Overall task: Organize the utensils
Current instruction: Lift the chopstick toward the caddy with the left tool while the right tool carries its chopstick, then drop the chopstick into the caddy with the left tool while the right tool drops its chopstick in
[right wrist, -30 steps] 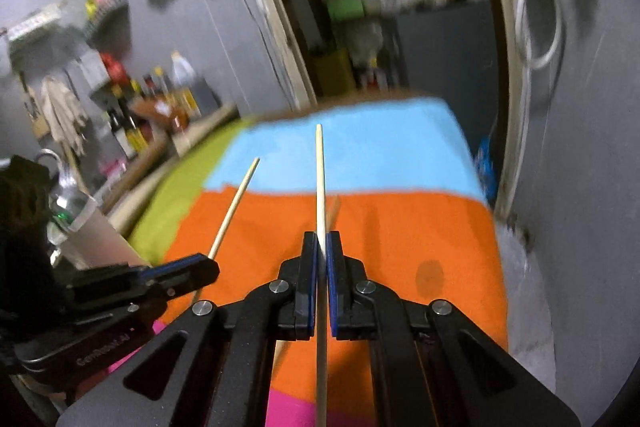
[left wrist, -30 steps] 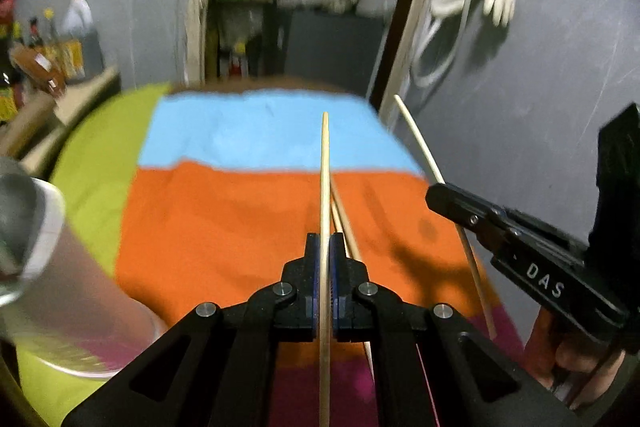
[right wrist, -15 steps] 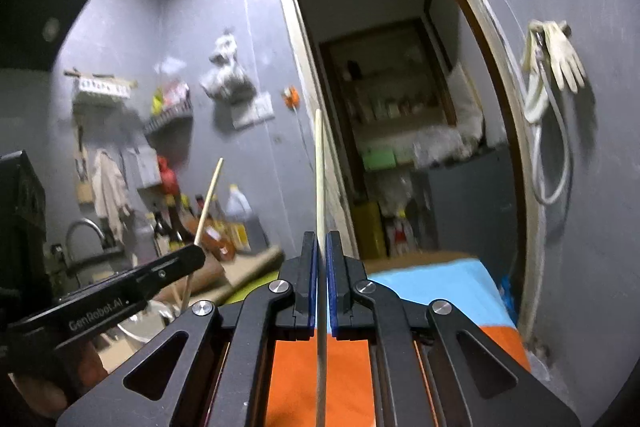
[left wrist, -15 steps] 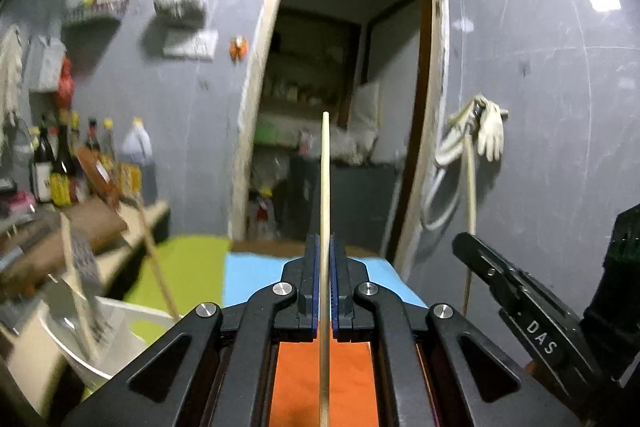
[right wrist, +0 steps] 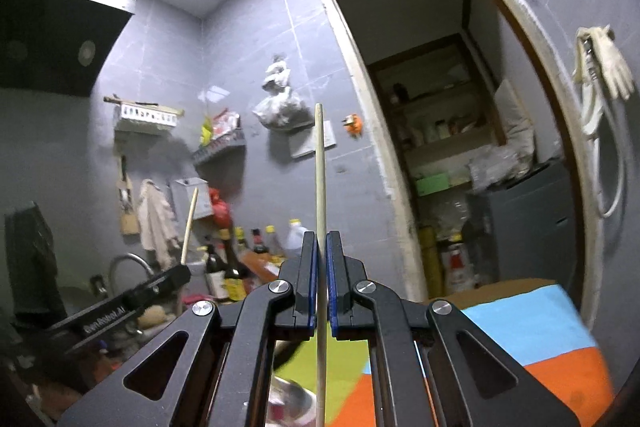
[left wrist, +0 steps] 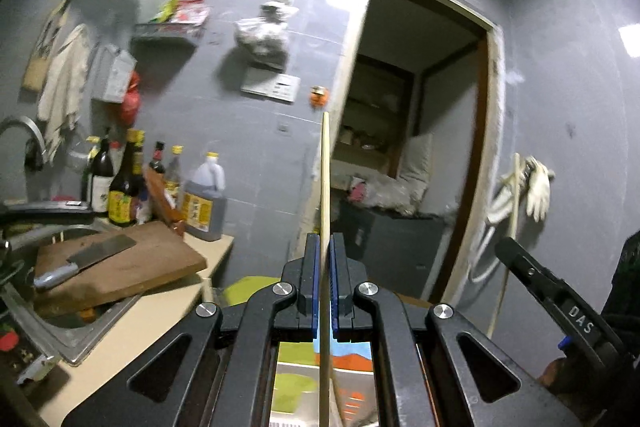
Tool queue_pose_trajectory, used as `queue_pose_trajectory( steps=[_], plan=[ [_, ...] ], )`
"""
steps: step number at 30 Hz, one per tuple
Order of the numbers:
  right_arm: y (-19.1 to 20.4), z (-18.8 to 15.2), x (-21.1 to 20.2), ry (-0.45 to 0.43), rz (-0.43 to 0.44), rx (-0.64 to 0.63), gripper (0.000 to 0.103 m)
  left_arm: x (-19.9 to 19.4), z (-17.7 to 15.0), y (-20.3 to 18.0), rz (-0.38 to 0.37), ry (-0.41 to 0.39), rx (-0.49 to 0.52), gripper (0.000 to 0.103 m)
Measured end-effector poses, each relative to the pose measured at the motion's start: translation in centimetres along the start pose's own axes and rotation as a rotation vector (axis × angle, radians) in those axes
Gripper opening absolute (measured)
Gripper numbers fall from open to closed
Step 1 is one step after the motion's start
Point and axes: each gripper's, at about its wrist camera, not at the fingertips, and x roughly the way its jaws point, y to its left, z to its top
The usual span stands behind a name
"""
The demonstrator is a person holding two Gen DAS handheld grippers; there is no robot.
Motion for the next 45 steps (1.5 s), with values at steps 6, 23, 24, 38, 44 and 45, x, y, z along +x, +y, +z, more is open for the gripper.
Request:
queue_pose_trajectory(
  steps=[6,23,24,38,44,45],
  plan=[
    [2.3,-0.2,1.8,-0.002,0.070,0.021,0.003,0.0,0.4,3.5,0.016,-0.021,-0.064,0.003],
    [4.2,-4.8,5.7,0.106,0.007,-0.102,0.003,2.1,-3.4,5.1,0.076,0.035,-0.090,0.003],
    [4.2,-5.0,5.7,0.110,0.006,-0.106,0.003,2.1,-3.5,5.2,0.072,0.038,-0.089,0.003],
    [3.4,-6.5,5.7,0.193,-0.030,-0.111,0.004,2.0,-5.5,5.1,0.044,0.110,-0.079,0.003],
    [3.1,-6.9,5.2,0.218,-0.032,-0.109,0.006,1.6,-6.0,5.0,0.040,0.136,-0.078,0.003],
    [3.1,-6.9,5.1,0.219,-0.032,-0.112,0.007,1.5,-6.1,5.0,0.039,0.141,-0.077,0.004]
  ],
)
